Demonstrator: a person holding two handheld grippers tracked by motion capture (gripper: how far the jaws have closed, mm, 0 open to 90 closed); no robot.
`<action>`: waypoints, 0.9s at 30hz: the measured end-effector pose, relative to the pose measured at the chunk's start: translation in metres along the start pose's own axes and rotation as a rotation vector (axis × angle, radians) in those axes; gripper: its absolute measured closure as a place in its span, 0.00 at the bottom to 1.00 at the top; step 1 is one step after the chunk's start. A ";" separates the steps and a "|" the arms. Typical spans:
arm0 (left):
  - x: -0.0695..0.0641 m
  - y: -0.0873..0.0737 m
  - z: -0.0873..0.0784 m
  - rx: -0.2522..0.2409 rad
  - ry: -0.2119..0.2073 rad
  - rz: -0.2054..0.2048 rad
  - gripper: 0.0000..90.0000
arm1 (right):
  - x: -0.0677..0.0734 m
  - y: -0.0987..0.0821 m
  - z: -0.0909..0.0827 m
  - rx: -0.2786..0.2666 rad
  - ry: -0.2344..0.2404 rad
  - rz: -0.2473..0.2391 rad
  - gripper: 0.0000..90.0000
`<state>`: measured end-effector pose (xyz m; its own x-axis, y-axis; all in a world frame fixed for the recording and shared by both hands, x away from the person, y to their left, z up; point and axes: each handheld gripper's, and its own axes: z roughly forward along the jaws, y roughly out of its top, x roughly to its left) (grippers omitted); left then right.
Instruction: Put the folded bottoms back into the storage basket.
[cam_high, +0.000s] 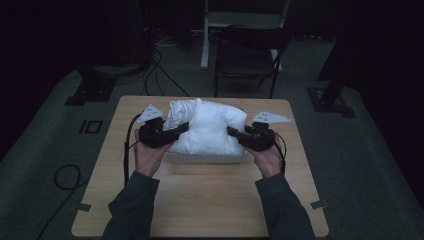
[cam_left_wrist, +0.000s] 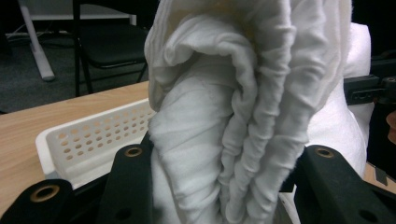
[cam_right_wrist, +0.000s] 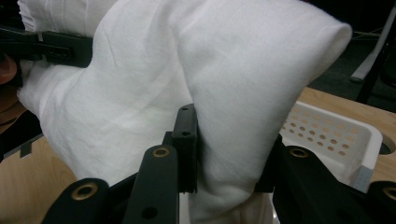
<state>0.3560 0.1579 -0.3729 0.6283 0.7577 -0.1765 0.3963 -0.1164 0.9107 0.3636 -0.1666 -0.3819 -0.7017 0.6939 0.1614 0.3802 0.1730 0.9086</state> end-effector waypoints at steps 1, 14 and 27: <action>0.000 0.000 0.000 0.000 0.000 0.000 0.61 | -0.001 0.001 0.001 0.000 -0.001 0.000 0.78; 0.009 0.003 0.015 0.004 0.016 -0.012 0.61 | -0.013 0.007 0.012 0.021 -0.017 0.015 0.78; 0.017 0.005 0.022 0.004 0.025 -0.029 0.61 | -0.017 0.012 0.020 0.029 -0.031 0.014 0.78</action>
<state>0.3832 0.1562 -0.3796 0.5997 0.7766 -0.1931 0.4165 -0.0969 0.9040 0.3923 -0.1627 -0.3818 -0.6773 0.7178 0.1613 0.4072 0.1832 0.8948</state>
